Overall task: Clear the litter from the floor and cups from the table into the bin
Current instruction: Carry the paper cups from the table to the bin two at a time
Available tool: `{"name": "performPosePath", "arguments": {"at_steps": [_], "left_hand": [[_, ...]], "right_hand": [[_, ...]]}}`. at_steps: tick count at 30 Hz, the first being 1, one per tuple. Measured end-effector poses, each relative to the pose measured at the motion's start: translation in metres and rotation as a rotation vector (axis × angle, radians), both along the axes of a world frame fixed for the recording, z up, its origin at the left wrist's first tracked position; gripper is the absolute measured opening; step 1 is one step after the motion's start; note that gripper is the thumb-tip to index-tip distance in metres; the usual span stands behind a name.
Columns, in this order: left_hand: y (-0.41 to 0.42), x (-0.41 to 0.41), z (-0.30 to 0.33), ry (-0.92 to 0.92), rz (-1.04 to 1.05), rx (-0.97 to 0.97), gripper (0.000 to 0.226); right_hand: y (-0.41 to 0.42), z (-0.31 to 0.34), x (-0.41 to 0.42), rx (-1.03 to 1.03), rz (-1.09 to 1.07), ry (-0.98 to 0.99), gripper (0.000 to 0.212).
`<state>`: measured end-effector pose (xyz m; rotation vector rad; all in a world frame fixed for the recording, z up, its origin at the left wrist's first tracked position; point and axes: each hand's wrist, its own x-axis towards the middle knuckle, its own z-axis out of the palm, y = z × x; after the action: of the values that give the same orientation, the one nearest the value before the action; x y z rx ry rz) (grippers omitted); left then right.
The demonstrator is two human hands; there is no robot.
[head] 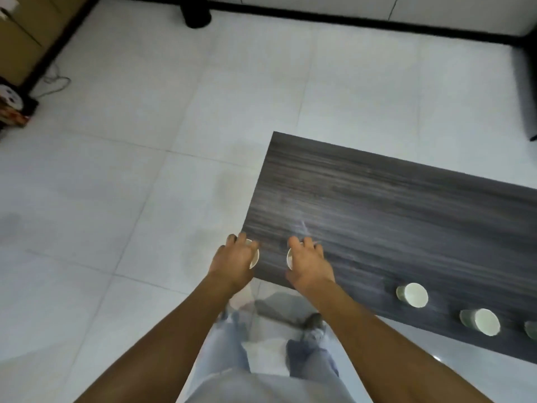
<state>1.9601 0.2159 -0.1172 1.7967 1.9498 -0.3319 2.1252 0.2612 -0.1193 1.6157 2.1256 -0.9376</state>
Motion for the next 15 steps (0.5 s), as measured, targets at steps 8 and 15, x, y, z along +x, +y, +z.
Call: {"name": "performPosePath", "arguments": {"at_steps": [8, 15], "left_hand": [[-0.021, -0.193, 0.026, -0.045, 0.156, 0.050, 0.055], [-0.020, -0.324, 0.037, -0.029, 0.216, -0.026, 0.051]], "right_hand": [[-0.011, 0.015, -0.189, 0.061, 0.095, -0.002, 0.054], [-0.001, 0.020, -0.316, 0.115, 0.162, 0.069, 0.047]]}}
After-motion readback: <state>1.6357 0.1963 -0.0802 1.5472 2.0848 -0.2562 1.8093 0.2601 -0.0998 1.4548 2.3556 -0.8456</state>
